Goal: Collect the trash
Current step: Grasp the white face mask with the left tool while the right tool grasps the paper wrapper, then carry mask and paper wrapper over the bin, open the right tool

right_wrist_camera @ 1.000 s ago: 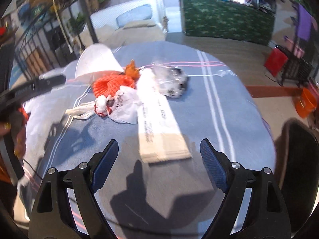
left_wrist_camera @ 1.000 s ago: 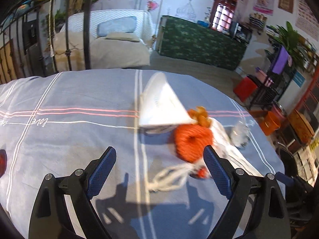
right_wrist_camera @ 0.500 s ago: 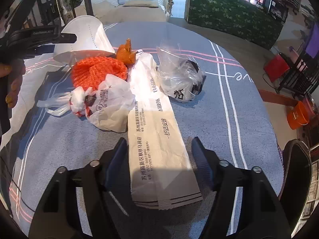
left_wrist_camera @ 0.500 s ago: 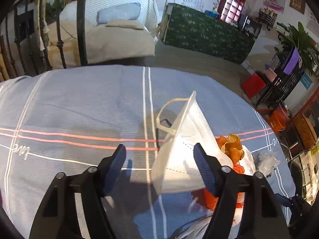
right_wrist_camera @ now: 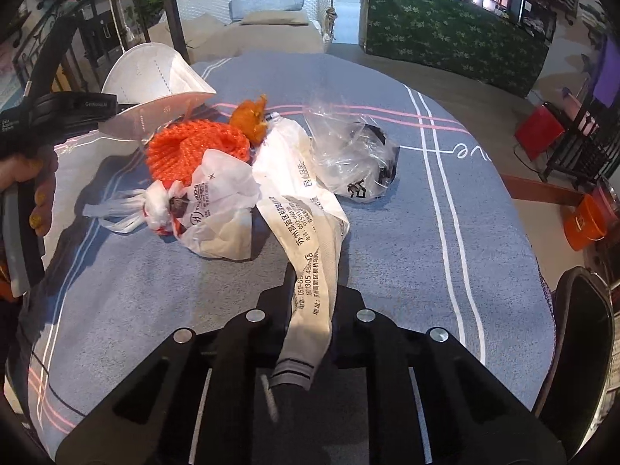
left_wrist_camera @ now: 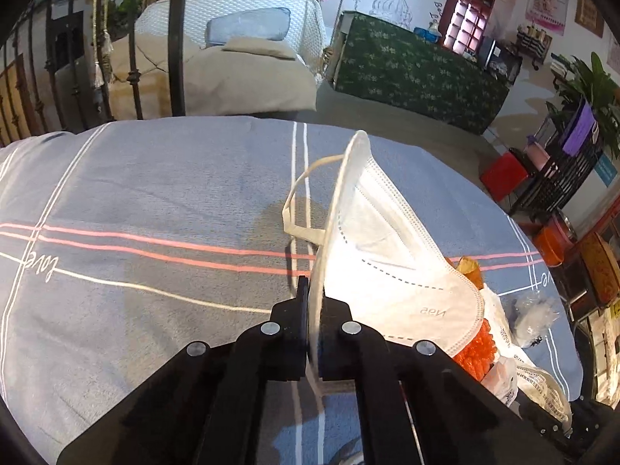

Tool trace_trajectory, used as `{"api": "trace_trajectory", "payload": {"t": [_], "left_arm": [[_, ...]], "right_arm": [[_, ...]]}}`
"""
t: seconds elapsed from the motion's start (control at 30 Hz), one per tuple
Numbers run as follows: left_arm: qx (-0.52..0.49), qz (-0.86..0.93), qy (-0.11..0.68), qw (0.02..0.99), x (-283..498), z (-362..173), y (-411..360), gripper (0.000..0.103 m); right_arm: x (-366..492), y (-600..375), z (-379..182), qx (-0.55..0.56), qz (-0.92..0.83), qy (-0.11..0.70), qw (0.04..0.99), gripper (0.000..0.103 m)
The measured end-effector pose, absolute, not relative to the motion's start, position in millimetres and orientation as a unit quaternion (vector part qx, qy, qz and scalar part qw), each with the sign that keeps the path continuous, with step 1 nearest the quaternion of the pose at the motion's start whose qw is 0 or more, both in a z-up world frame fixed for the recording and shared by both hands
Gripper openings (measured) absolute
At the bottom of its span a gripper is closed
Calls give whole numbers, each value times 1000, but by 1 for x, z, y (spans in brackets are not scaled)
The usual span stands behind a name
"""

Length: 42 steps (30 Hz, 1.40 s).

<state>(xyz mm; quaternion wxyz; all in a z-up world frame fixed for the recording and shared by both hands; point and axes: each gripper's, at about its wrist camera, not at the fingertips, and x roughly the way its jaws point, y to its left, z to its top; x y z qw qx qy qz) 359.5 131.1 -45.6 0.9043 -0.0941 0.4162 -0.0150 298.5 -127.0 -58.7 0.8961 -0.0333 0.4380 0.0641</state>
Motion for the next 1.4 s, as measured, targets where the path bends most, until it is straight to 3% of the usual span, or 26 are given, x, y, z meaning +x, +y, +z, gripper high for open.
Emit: {"api": "trace_trajectory", "payload": {"t": [0.63,1.4], "left_arm": [[-107,-34,332,937,255,16,103,3],[-55,-204,336,918,216,3,-32,3]], "right_arm": [[206,-157,-30,16,45,385,922,11],[126,-266,-35,118,-68,337,932,11]]}}
